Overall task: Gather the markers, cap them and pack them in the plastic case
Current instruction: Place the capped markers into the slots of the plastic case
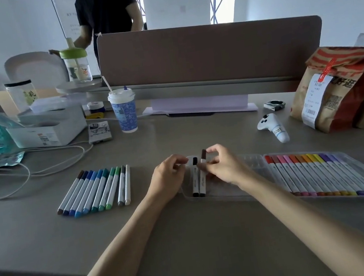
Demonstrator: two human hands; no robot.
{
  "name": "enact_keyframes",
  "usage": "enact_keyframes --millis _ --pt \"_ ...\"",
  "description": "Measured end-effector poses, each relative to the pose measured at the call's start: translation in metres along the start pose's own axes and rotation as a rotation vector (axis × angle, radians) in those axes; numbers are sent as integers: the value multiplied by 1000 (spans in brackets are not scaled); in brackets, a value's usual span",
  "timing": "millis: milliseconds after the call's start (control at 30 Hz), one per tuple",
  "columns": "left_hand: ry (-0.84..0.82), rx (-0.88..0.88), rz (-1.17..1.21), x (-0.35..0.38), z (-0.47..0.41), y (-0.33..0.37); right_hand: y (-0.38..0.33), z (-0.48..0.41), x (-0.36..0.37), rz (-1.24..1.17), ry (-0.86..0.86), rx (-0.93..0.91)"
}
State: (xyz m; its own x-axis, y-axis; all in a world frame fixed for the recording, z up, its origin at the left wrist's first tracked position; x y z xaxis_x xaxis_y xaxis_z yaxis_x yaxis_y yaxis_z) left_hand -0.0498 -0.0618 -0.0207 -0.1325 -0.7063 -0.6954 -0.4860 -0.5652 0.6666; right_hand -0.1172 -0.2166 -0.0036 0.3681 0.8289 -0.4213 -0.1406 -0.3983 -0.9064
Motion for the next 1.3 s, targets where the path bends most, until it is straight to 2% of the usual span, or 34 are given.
enact_keyframes --millis 233,533,667,833,933,1067,1300 --pt "-5 18 -25 1 -1 -1 0 1 1 206 -30 -42" --pt "12 37 -24 3 -2 -4 -3 3 -4 245 -144 -78" --pt "10 48 -29 4 -4 -5 -2 2 -2 305 -139 -91" --pt "16 44 -29 4 -3 -6 1 4 3 497 -134 -122" --pt "16 37 -30 4 -1 -3 -3 7 0 481 -141 -106" --pt "27 58 -20 -5 9 1 -17 13 5 569 -44 -281" --pt "219 40 -46 -70 42 -34 -49 12 70 350 -106 -481"
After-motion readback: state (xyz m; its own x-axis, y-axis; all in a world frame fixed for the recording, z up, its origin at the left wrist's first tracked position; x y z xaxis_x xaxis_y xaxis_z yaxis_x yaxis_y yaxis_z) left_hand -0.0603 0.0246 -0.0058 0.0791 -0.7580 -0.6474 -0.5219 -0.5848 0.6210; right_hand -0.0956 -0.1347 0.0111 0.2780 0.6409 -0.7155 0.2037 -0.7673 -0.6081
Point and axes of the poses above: each hand's wrist, its own z-axis away from the middle knuckle, its own x-axis out of the palm, y = z × x, the point moved 1 cm from there along -z, towards the middle knuckle, and after that the axes turned 9 degrees about -z, right-handed, at the moved point
